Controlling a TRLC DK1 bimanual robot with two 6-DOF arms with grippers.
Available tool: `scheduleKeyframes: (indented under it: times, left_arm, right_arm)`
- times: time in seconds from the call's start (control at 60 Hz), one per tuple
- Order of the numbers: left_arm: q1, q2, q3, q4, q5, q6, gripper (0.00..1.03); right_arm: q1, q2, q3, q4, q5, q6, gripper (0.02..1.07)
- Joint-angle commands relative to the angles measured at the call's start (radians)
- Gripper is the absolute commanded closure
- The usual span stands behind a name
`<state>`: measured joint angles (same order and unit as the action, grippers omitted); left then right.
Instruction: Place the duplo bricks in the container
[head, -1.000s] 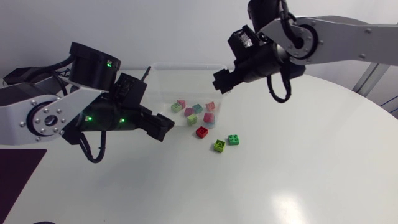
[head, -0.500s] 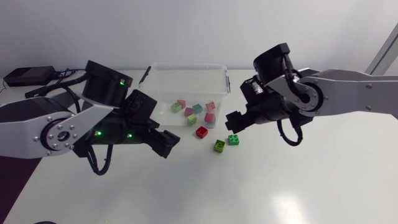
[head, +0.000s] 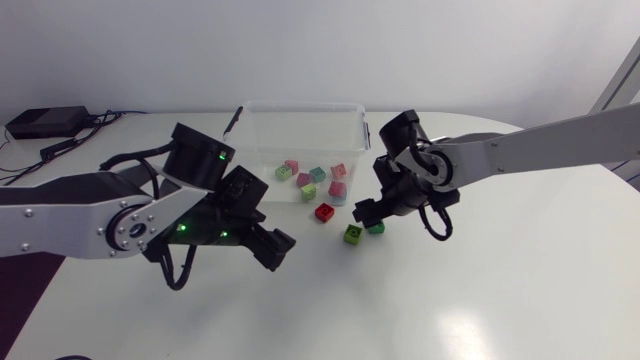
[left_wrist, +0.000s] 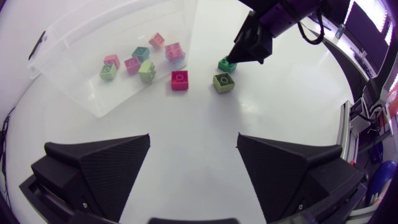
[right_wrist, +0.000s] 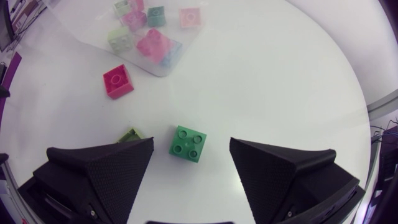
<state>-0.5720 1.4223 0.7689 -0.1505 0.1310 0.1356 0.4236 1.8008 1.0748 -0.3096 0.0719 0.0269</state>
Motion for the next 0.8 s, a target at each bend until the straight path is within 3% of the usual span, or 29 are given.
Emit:
scheduleKeyframes:
  times: [0.0,0.617,0.783]
  left_arm:
    - [-0.012,0.03,0.001,0.011,0.009,0.016,0.06]
    - [-0.057,0.259,0.21,-0.026,0.009,-0.074,0.06]
    - [-0.081,0.316,0.254,-0.037,0.007,-0.099,0.06]
  right_arm:
    - [-0.006,0.052,0.043,-0.008,-0.006,0.036,0.19]
    - [-0.017,0.206,0.145,-0.092,-0.023,0.076,0.44]
    - [-0.028,0.201,0.136,-0.103,-0.029,0.082,0.79]
